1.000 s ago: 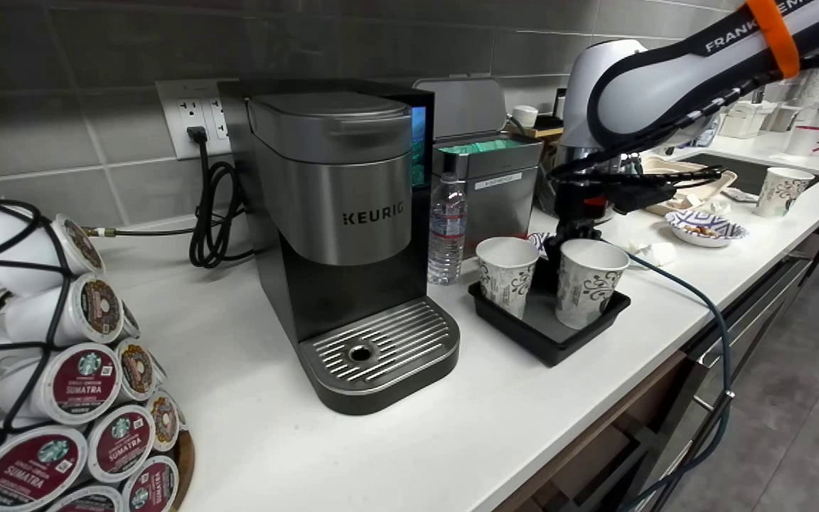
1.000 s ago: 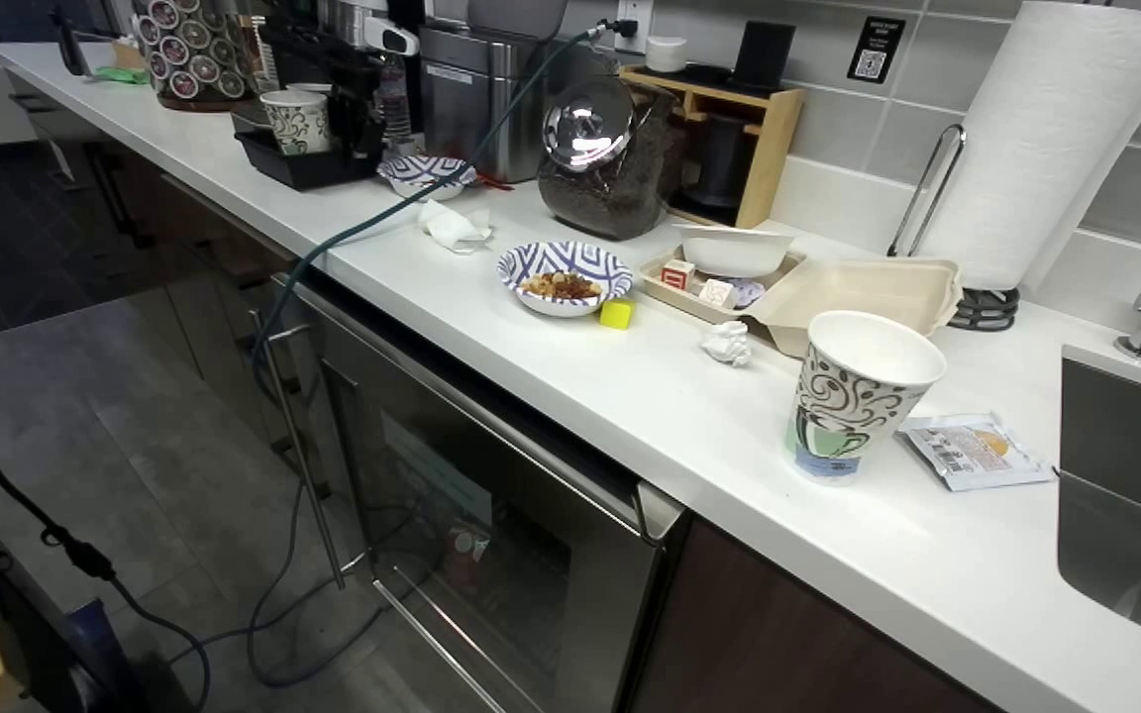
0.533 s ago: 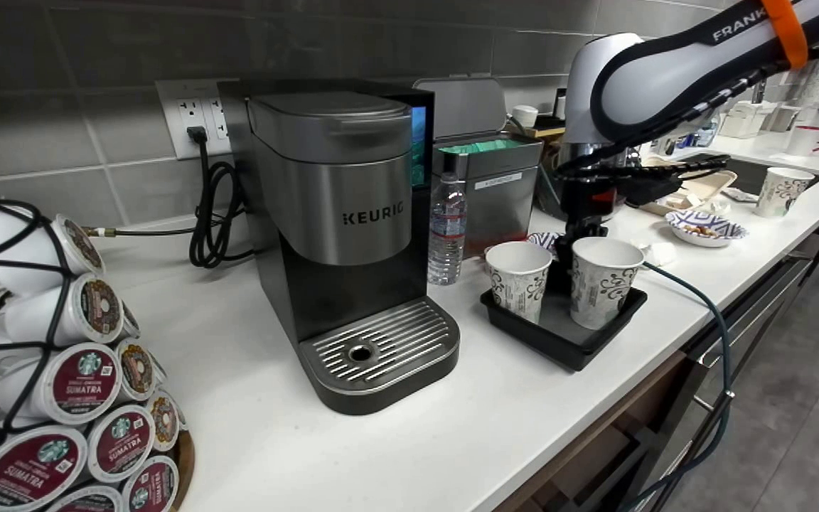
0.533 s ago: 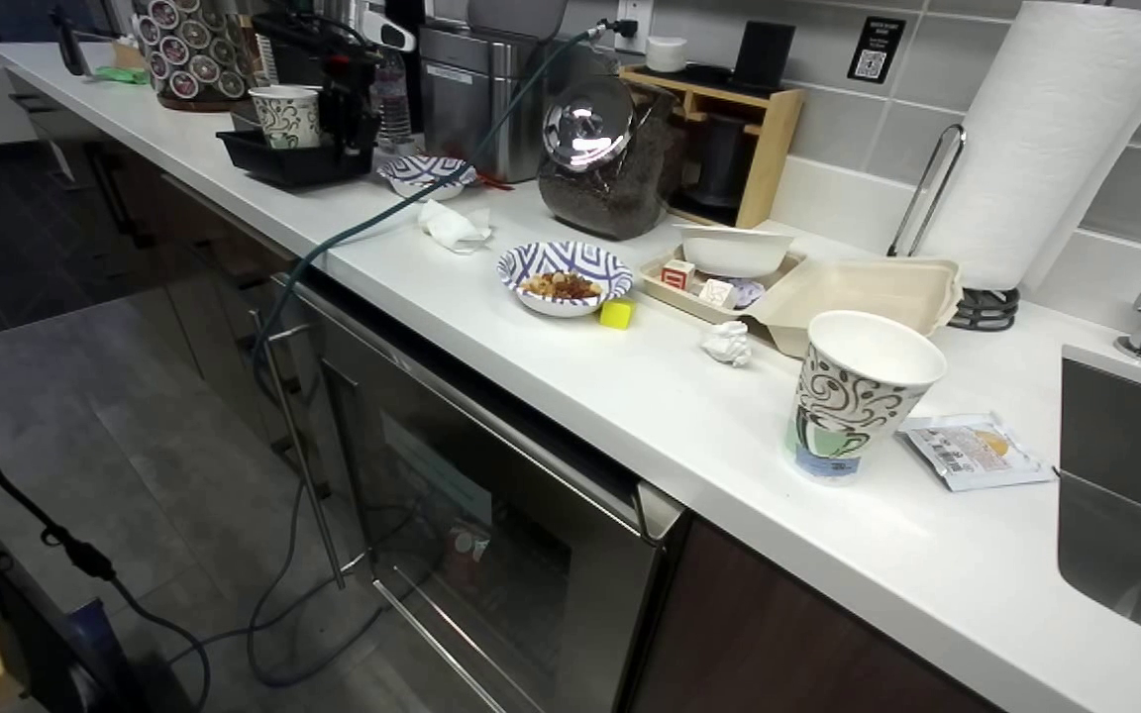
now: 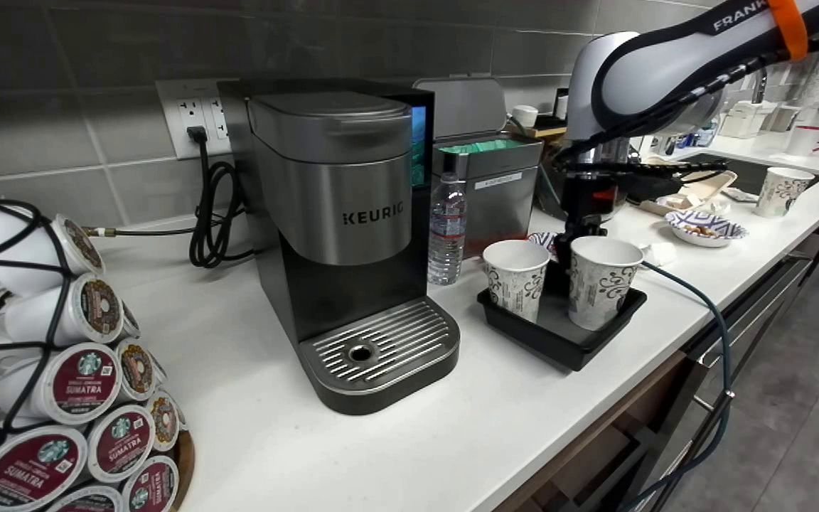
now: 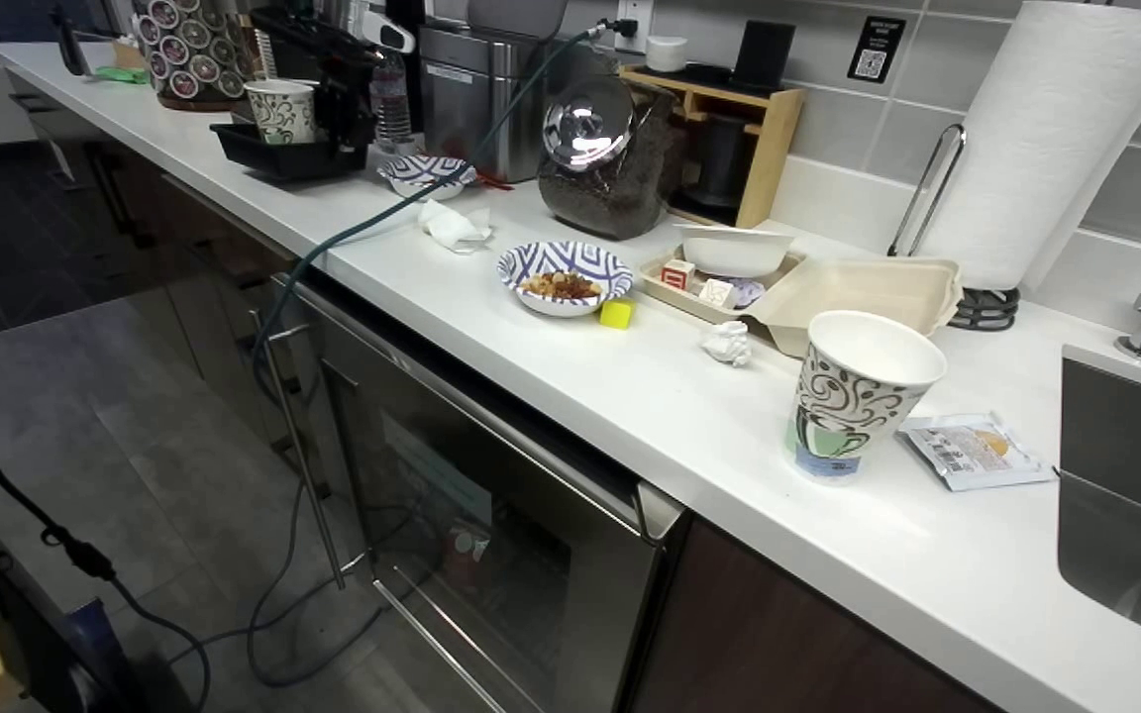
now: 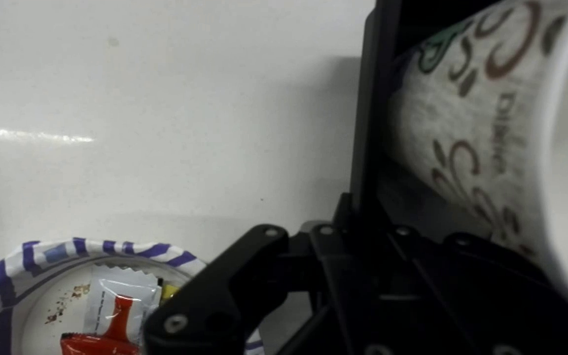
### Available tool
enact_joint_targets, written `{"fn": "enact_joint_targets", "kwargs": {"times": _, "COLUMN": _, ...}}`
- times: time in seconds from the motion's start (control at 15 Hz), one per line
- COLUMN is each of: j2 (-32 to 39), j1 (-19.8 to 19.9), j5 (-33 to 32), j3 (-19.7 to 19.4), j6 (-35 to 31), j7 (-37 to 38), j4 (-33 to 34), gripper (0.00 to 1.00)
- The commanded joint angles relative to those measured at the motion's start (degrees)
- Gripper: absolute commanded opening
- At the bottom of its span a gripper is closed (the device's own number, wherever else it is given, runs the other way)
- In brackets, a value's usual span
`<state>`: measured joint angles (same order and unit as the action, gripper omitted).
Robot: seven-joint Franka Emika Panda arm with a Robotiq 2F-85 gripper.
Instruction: Move the black tray to the right and move the white bowl to the left
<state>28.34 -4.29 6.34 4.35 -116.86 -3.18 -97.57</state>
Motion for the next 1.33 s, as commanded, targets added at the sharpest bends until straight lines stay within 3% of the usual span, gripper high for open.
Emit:
{"fn": "enact_joint_targets", "kwargs": {"times": 0.0, "j2": -0.4, "j1": 1.7, "j5": 3.4, "j3": 1.4, "j6": 1.9, "j7": -1.7, "j4": 0.4, "gripper": 0.02}}
{"fn": "enact_joint_targets", "kwargs": {"times": 1.27, "j2": -6.3, "j1": 5.1, "j5": 5.7, "j3": 0.4, "j6": 0.5, "j7": -4.2, "j4": -1.1, "gripper": 0.02}}
